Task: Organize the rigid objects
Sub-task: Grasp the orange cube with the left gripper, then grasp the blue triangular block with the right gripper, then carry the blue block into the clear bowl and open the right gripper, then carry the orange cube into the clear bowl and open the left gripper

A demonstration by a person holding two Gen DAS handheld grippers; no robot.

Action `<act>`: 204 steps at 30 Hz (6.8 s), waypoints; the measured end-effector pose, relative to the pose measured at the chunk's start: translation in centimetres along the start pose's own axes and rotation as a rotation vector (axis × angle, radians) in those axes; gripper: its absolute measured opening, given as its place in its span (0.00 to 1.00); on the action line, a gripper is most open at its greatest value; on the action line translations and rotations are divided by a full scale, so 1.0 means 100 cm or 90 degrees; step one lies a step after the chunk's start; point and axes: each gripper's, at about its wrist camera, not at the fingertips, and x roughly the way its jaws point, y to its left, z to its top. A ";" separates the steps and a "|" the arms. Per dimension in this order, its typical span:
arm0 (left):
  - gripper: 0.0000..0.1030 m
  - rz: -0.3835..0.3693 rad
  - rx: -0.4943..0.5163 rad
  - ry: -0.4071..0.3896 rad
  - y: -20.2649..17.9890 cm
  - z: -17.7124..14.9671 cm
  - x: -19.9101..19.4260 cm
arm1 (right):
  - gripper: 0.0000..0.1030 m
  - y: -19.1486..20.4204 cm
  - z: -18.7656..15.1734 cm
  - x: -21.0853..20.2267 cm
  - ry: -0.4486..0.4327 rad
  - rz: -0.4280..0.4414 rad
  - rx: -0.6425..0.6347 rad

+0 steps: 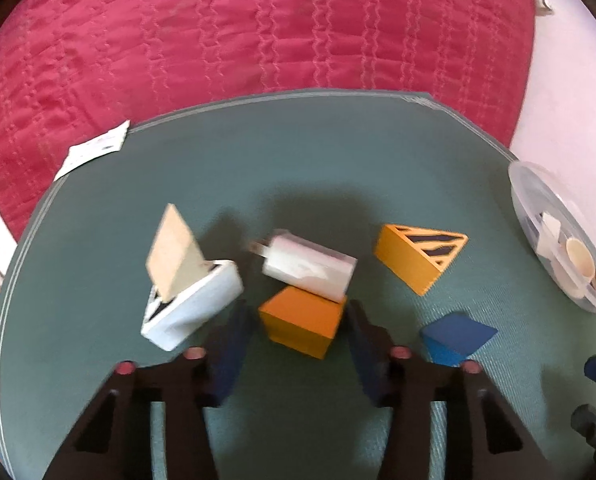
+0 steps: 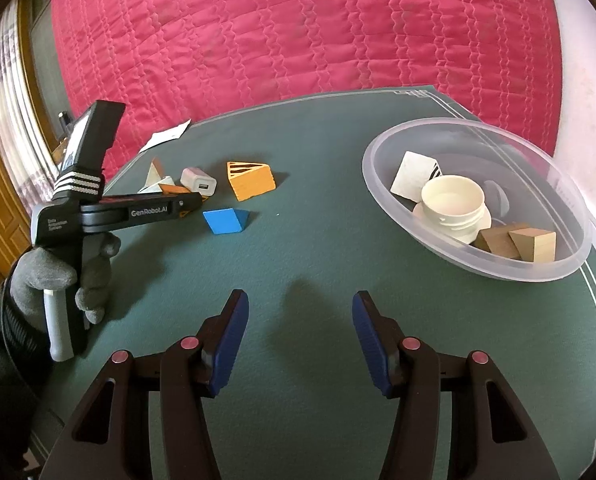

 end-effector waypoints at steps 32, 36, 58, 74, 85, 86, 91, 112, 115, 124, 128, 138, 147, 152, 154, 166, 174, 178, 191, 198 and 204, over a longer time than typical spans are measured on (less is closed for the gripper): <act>0.35 0.014 -0.103 -0.087 0.037 -0.029 -0.062 | 0.54 0.058 0.054 0.062 0.049 0.049 -0.017; 0.35 0.019 -0.118 -0.085 0.041 -0.032 -0.063 | 0.54 0.068 0.062 0.076 0.044 0.039 -0.026; 0.36 0.021 -0.124 -0.078 0.041 -0.037 -0.064 | 0.32 0.072 0.060 0.093 0.058 0.006 -0.038; 0.36 0.021 -0.117 -0.077 0.036 -0.038 -0.063 | 0.31 0.057 0.052 0.056 0.027 0.012 -0.005; 0.36 0.021 -0.108 -0.076 0.029 -0.038 -0.062 | 0.31 0.032 0.048 0.030 0.003 -0.008 0.039; 0.35 0.021 -0.107 -0.075 0.029 -0.038 -0.062 | 0.31 0.029 0.048 0.029 0.001 -0.009 0.041; 0.36 0.023 -0.103 -0.073 0.027 -0.040 -0.061 | 0.31 0.015 0.049 0.017 -0.013 -0.026 0.058; 0.36 0.025 -0.088 -0.064 0.022 -0.042 -0.057 | 0.31 -0.063 0.066 -0.029 -0.094 -0.134 0.146; 0.36 0.026 -0.086 -0.064 0.020 -0.042 -0.057 | 0.31 -0.073 0.066 -0.027 -0.094 -0.153 0.158; 0.35 0.030 -0.082 -0.059 0.017 -0.043 -0.055 | 0.52 -0.113 0.066 -0.019 -0.099 -0.199 0.214; 0.36 0.033 -0.080 -0.056 0.017 -0.045 -0.054 | 0.52 -0.128 0.060 -0.022 -0.108 -0.218 0.240; 0.36 0.038 -0.082 -0.043 0.011 -0.048 -0.053 | 0.52 -0.147 0.046 -0.035 -0.135 -0.277 0.256; 0.36 0.020 -0.093 -0.027 -0.001 -0.047 -0.061 | 0.52 -0.154 0.038 -0.038 -0.130 -0.270 0.240; 0.36 0.018 -0.063 -0.040 -0.021 -0.039 -0.072 | 0.52 -0.144 0.035 -0.035 -0.119 -0.233 0.188; 0.36 0.017 -0.053 -0.047 -0.029 -0.036 -0.075 | 0.54 -0.137 0.035 -0.033 -0.121 -0.226 0.161; 0.36 -0.010 0.025 -0.061 -0.084 -0.015 -0.076 | 0.54 -0.133 0.037 -0.022 -0.106 -0.243 0.119; 0.36 -0.053 0.051 -0.066 -0.114 0.000 -0.069 | 0.54 -0.154 0.031 -0.031 -0.133 -0.248 0.185; 0.36 -0.073 0.064 -0.067 -0.132 0.010 -0.062 | 0.54 -0.153 0.030 -0.035 -0.154 -0.256 0.184; 0.36 -0.105 0.092 -0.057 -0.167 0.027 -0.044 | 0.54 -0.151 0.025 -0.042 -0.181 -0.265 0.190; 0.36 -0.118 0.112 -0.061 -0.186 0.034 -0.038 | 0.54 -0.154 0.024 -0.042 -0.184 -0.262 0.195; 0.36 -0.127 0.130 -0.066 -0.204 0.044 -0.030 | 0.54 -0.155 0.024 -0.043 -0.189 -0.260 0.198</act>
